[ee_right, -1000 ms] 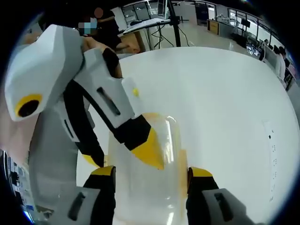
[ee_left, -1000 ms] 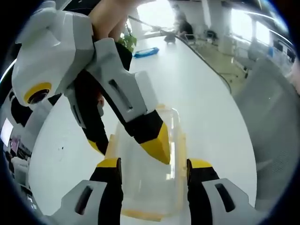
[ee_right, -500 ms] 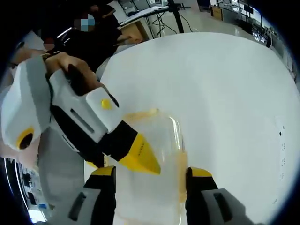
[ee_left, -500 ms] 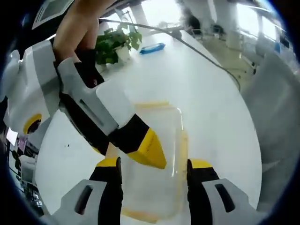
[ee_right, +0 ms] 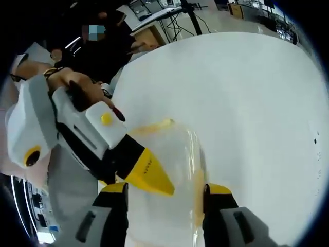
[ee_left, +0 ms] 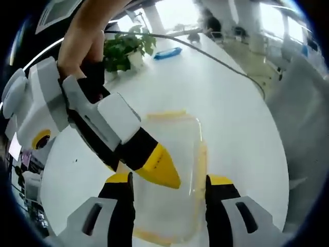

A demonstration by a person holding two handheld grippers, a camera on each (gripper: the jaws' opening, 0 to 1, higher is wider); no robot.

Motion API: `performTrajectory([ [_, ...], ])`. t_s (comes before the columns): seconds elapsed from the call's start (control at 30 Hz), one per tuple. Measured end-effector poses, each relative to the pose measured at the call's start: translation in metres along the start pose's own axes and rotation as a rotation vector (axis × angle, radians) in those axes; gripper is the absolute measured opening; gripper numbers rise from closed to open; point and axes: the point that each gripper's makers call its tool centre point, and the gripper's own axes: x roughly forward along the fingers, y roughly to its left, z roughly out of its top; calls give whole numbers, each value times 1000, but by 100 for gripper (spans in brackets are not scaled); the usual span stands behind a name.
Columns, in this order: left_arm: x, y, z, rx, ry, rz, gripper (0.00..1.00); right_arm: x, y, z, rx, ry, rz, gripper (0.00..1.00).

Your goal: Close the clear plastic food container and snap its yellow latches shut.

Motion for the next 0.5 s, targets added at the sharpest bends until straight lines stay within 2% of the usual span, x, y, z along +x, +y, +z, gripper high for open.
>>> performTrajectory([
  [0.03, 2, 0, -1, 7, 1, 24, 51, 0, 0, 1, 3, -4, -2, 58],
  [0.17, 4, -1, 0, 15, -12, 48, 51, -1, 0, 0, 10, -35, -10, 59],
  [0.37, 3, 1, 1, 16, -16, 34, 51, -1, 0, 2, 24, -73, -36, 62],
  [0.5, 2, -1, 0, 60, 8, 5, 52, 0, 1, 3, 41, -128, -56, 63],
])
